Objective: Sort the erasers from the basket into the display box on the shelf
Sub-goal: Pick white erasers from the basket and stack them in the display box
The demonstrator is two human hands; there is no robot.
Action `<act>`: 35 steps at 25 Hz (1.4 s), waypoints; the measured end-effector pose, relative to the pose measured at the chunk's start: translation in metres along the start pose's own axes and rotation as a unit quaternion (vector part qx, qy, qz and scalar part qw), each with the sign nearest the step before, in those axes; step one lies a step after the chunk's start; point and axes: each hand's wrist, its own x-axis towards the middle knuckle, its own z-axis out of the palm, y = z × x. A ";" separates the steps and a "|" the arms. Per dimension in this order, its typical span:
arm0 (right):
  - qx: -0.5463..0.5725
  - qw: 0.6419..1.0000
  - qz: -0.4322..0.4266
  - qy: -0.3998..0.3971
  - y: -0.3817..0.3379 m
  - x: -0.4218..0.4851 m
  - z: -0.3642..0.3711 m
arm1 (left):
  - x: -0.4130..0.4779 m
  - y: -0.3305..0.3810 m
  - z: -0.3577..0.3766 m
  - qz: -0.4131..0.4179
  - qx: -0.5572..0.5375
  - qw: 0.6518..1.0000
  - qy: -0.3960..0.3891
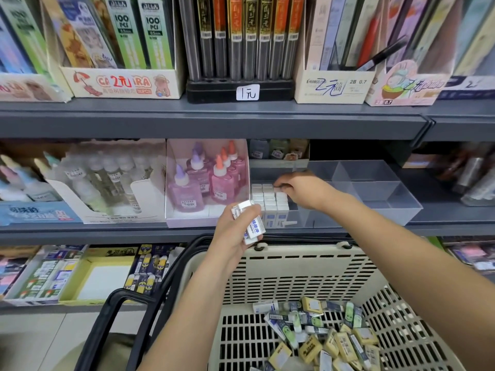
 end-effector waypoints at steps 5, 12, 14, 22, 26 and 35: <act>0.071 0.993 0.014 0.092 -0.001 -0.024 -0.006 | -0.005 0.003 0.002 0.002 0.004 1.000 -0.016; 0.290 0.951 -0.100 0.025 -0.033 -0.066 0.002 | -0.010 0.006 0.017 -0.039 0.049 0.997 -0.043; 0.318 0.943 -0.090 0.030 -0.034 -0.067 0.000 | -0.010 0.006 0.019 -0.056 0.040 0.996 -0.058; 0.444 0.892 0.023 0.087 -0.005 -0.062 -0.018 | -0.009 0.005 0.011 -0.051 -0.090 0.994 -0.040; 0.255 0.946 0.087 0.180 0.020 -0.053 -0.023 | -0.002 0.009 0.004 -0.009 -0.058 0.998 0.000; 0.127 0.986 0.045 0.095 0.016 -0.051 -0.015 | 0.000 0.004 0.003 -0.012 -0.045 0.999 0.003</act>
